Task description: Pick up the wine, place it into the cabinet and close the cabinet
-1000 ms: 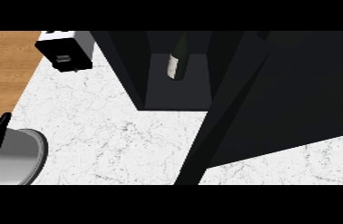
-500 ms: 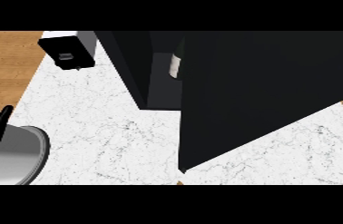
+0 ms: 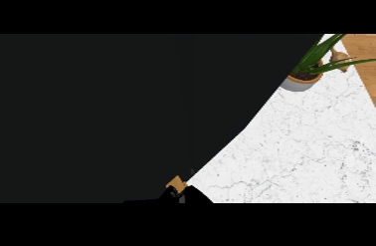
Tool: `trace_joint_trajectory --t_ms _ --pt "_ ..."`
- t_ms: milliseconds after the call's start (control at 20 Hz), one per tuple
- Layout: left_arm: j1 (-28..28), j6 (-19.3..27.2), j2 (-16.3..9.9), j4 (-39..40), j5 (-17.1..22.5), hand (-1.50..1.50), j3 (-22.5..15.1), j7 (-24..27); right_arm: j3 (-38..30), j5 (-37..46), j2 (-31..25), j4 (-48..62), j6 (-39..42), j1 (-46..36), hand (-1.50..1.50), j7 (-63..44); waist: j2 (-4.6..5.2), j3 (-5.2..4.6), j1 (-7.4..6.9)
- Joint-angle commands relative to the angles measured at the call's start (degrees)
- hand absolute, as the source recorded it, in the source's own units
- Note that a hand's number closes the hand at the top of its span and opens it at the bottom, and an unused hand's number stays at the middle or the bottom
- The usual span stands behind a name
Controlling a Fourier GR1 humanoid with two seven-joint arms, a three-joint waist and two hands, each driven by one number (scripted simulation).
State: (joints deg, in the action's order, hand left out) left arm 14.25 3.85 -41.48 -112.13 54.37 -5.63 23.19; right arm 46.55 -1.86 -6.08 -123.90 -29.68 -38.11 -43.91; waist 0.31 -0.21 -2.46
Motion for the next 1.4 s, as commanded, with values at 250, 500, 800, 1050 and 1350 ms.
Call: trace_joint_trajectory --t_ms 250,500,800,1050,1350 --pt "-3.5 2.0 1.6 1.5 -0.4 -1.5 1.3 -2.3 -10.5 -10.8 6.0 28.6 -4.0 -24.3 1.5 9.3 0.19 0.11 -0.1" --pt "-2.9 4.0 3.6 -1.2 -1.5 -1.5 -0.4 -3.8 -14.5 -7.4 6.1 40.4 0.6 -33.8 1.5 11.1 -0.09 0.13 0.58" --pt "-6.1 1.3 4.6 3.7 -2.8 -1.5 2.1 -3.2 -21.6 -9.4 6.1 53.3 7.4 -33.4 1.5 19.6 0.07 0.15 1.43" --pt "-4.1 2.2 4.6 -0.1 -4.0 -1.5 2.8 -5.8 -27.5 -10.5 6.0 60.8 12.6 -34.3 1.5 24.7 -0.1 0.2 1.17" --pt "-2.4 0.2 5.4 0.9 -5.6 -1.5 2.6 -4.8 -27.6 -9.7 4.5 65.1 14.9 -30.9 1.5 30.8 0.03 0.18 0.99"
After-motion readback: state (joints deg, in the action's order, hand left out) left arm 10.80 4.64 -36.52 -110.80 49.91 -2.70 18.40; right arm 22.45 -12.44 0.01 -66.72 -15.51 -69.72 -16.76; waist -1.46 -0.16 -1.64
